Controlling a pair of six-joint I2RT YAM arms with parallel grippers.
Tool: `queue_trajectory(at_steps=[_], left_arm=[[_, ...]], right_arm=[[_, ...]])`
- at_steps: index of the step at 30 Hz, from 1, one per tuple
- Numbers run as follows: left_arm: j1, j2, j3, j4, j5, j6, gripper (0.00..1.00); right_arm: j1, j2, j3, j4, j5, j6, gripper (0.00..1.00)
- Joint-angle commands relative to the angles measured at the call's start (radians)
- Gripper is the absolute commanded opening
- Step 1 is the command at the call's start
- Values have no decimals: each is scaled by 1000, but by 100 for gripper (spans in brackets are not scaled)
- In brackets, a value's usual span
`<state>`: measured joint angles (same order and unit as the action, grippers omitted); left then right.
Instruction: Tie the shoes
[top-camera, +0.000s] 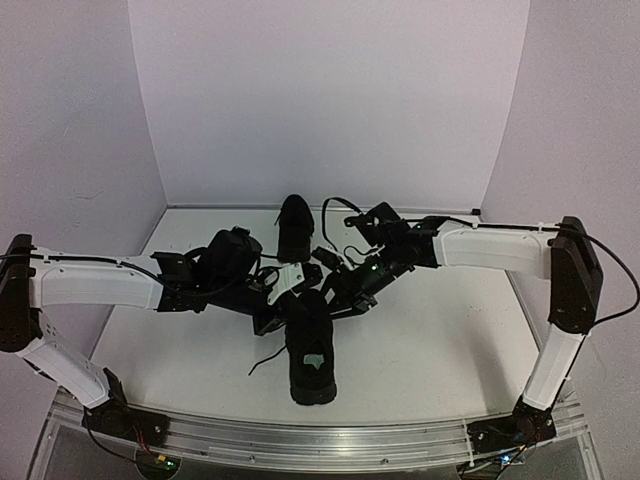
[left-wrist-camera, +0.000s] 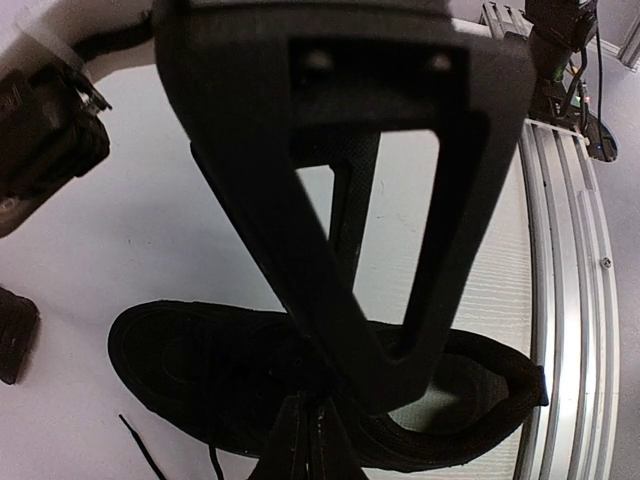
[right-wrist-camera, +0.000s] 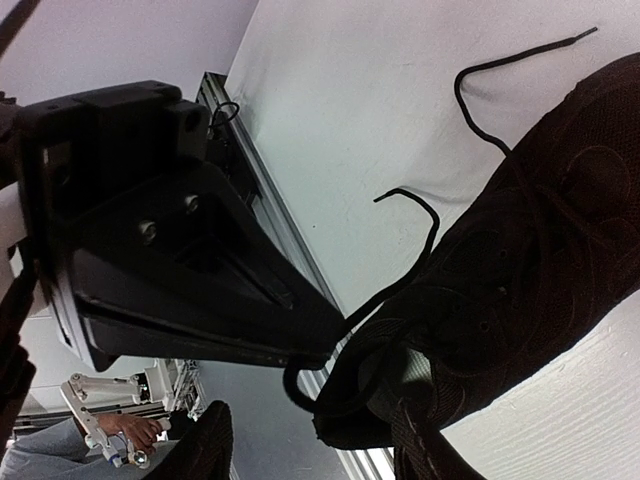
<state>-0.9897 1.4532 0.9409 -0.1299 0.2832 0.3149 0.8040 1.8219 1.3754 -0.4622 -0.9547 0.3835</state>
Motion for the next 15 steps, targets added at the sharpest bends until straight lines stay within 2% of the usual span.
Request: queue_trajectory(at_steps=[1, 15], left_arm=[[-5, -5, 11, 31, -9, -3, 0], [-6, 13, 20, 28, -2, -1, 0]], right_arm=[[8, 21, 11, 31, -13, -27, 44], [10, 57, 55, 37, -38, -39, 28]])
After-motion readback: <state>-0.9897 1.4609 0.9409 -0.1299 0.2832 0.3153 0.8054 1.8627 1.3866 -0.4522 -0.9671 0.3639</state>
